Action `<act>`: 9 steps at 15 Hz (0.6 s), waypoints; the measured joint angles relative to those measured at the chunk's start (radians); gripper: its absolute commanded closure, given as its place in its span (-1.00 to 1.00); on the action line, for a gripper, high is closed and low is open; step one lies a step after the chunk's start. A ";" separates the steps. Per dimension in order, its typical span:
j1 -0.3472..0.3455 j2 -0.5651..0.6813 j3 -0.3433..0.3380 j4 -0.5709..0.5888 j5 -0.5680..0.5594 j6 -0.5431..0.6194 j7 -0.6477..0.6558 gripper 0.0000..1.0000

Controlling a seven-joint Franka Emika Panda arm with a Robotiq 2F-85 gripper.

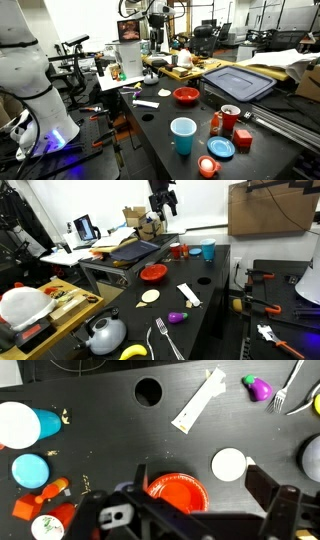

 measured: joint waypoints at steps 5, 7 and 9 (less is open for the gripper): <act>0.003 -0.075 0.000 -0.045 -0.060 0.022 0.000 -1.00; 0.003 -0.095 0.000 -0.047 -0.064 0.023 0.000 -1.00; 0.003 -0.113 0.000 -0.047 -0.064 0.023 0.000 -1.00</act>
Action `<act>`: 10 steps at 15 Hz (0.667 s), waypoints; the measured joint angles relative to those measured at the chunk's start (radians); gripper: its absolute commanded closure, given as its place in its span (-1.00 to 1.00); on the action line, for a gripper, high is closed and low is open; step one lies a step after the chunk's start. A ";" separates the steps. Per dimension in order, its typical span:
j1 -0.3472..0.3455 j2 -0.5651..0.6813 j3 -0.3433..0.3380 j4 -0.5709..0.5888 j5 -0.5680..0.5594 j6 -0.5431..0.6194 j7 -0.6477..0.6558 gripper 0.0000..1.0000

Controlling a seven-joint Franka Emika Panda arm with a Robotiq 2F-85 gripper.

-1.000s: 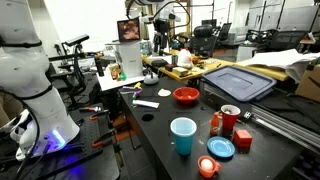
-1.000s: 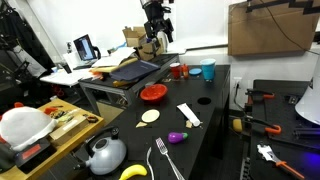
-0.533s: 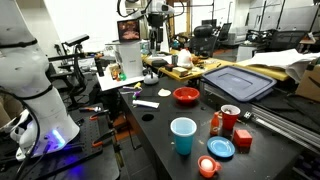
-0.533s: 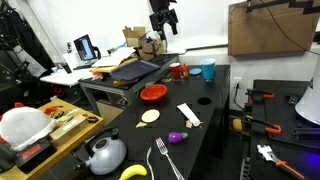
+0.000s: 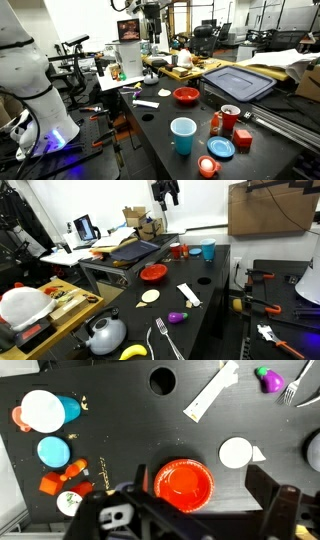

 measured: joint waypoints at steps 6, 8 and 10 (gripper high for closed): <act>-0.001 -0.030 -0.010 0.014 0.008 0.000 -0.007 -1.00; -0.002 -0.031 -0.015 0.027 0.013 -0.002 -0.023 -1.00; -0.002 -0.031 -0.019 0.041 0.039 -0.010 -0.053 -1.00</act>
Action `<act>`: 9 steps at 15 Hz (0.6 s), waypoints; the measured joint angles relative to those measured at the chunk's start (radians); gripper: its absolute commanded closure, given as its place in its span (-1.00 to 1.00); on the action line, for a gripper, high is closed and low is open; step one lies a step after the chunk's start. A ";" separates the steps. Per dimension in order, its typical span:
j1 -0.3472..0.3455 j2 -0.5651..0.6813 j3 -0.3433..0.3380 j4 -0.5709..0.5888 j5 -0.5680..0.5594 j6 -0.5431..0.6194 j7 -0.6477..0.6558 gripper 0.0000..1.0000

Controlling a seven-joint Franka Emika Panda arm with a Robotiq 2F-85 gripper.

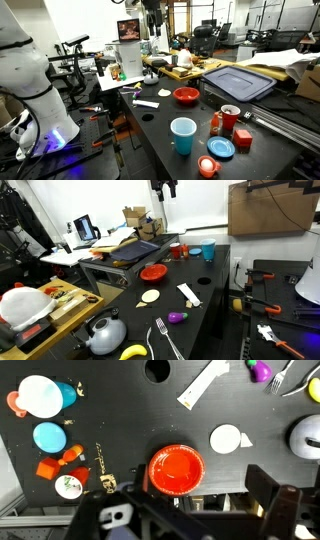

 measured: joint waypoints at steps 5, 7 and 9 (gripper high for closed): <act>0.006 -0.002 0.001 0.061 0.057 -0.078 -0.070 -1.00; 0.012 -0.003 0.002 0.091 0.065 -0.118 -0.087 -1.00; 0.018 -0.002 0.002 0.120 0.067 -0.153 -0.100 -1.00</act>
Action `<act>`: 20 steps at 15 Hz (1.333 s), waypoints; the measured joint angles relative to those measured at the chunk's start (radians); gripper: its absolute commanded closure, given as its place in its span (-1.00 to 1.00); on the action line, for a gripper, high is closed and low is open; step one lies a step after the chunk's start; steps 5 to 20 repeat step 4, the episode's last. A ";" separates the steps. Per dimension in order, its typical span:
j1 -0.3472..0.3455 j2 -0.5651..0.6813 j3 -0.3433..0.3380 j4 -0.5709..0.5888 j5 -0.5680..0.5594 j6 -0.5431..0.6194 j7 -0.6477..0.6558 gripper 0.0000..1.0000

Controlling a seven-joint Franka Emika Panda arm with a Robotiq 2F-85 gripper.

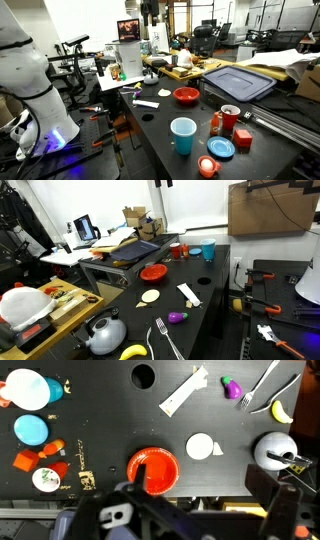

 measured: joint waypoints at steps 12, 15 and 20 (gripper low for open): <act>0.000 0.009 0.000 0.049 0.016 -0.067 -0.003 -1.00; 0.000 0.009 0.000 0.049 0.016 -0.067 -0.003 -1.00; 0.000 0.009 0.000 0.049 0.016 -0.067 -0.003 -1.00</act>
